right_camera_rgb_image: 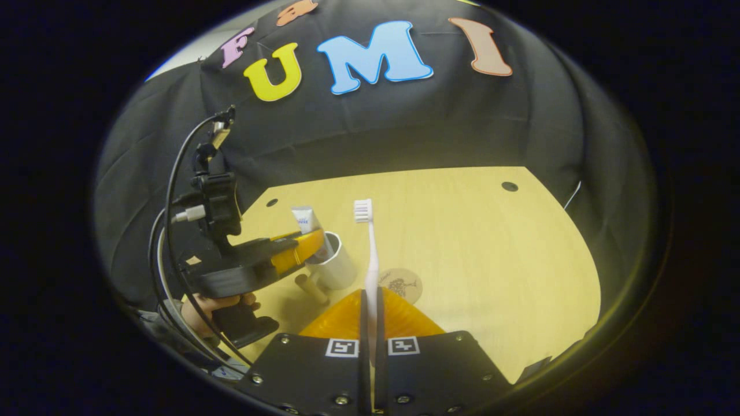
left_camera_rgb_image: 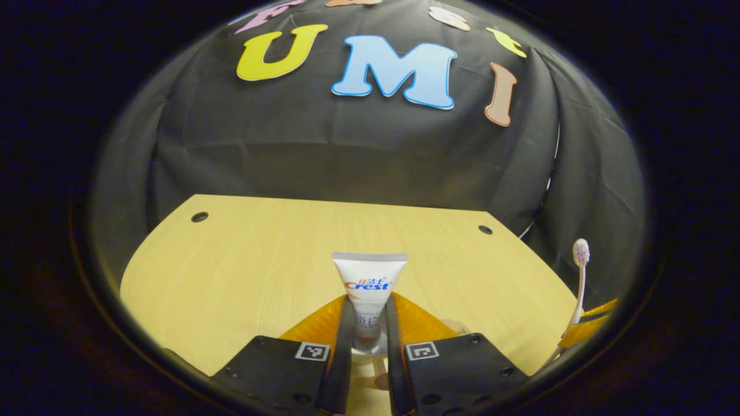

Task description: Put the toothbrush and toothpaste on the desktop into the cup, then pick up the cup and place it on the coaster on the desktop.

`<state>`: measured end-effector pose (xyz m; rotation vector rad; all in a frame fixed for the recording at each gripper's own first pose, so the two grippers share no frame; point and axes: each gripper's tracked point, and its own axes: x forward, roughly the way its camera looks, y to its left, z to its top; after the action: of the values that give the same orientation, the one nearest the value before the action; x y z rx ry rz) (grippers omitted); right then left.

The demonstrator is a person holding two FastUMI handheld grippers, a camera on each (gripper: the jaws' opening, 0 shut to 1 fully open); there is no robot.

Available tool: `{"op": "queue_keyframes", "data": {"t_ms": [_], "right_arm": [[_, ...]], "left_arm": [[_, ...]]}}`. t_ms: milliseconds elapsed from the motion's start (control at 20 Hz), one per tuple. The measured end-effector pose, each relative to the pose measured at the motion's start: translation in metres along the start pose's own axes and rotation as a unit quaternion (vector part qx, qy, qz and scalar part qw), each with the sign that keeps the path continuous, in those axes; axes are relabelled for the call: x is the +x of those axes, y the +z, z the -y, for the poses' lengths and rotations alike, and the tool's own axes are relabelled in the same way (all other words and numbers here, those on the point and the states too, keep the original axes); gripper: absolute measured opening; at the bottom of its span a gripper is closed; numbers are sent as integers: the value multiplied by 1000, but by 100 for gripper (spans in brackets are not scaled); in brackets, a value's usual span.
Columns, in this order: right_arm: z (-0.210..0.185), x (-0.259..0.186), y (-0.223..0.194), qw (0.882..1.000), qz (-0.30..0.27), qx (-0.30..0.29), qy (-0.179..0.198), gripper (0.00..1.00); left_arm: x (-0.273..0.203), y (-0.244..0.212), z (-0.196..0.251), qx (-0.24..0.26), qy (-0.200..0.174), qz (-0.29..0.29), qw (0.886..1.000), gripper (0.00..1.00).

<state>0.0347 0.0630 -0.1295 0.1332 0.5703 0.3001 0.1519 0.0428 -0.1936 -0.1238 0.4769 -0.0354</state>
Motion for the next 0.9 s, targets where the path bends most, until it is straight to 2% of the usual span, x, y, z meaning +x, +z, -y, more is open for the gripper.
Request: {"op": "queue_keyframes", "data": {"t_ms": [50,100,150,250,300,350,400,450,650,900], "right_arm": [[0,0,0,1000,-1,0,0,4],[-1,0,0,1000,-1,0,1,4],[-1,1,0,1000,-1,0,3,4],[-1,2,0,1000,-1,-1,6,4],[-2,2,-1,1000,-2,-1,7,4],[-2,2,0,1000,-1,-1,8,4],[-3,3,0,1000,-1,0,11,4],[-3,2,0,1000,1,1,13,4],[-6,3,12,1000,17,-2,23,4],[-30,30,52,996,64,0,59,4]], "left_arm": [[-1,-1,-1,6,1,0,1000,31],[-1,0,1,9,0,0,1000,36],[-3,1,-1,9,3,-2,1000,37],[-5,1,4,4,-4,-1,1000,48],[-6,1,3,3,-3,0,1000,59],[-9,1,6,1,-8,0,1000,62],[-10,0,7,-2,-9,0,1000,70],[-11,-1,8,-4,-10,-2,1000,74],[-22,-1,7,-8,-15,0,1000,74],[-45,5,5,-1,-19,14,1000,76]]}}
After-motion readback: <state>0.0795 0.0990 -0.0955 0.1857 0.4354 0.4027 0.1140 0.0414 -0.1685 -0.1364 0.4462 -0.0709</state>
